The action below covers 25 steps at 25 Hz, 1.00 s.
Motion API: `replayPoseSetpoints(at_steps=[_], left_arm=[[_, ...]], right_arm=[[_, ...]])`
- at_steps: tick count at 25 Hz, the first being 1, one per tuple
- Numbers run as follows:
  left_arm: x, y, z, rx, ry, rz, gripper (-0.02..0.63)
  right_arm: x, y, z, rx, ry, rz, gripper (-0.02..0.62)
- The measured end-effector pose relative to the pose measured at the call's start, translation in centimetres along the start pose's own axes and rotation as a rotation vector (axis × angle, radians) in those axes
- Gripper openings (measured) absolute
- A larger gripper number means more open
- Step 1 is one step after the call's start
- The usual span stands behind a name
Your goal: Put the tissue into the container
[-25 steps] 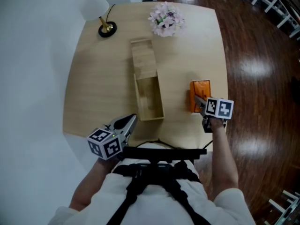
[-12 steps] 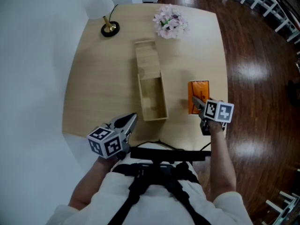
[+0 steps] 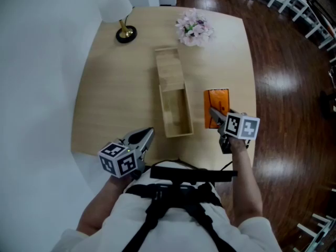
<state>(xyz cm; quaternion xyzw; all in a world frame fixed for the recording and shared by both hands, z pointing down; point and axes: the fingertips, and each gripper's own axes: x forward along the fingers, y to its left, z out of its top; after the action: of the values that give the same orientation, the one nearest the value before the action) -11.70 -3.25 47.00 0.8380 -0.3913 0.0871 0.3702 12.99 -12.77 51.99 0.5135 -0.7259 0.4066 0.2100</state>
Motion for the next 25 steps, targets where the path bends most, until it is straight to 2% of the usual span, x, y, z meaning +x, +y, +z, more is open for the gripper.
replayPoseSetpoints(at_steps=[11, 25], left_arm=[[-1.1, 1.4, 0.2, -0.01, -0.002, -0.013, 0.014], [-2.2, 2.8, 0.3, -0.022, -0.002, -0.031, 0.014]], right_arm=[[0.3, 6.6, 1.4, -0.048, -0.028, 0.076, 0.339], [2.9, 12.7, 0.0, -0.081, 0.002, 0.107, 0.337]])
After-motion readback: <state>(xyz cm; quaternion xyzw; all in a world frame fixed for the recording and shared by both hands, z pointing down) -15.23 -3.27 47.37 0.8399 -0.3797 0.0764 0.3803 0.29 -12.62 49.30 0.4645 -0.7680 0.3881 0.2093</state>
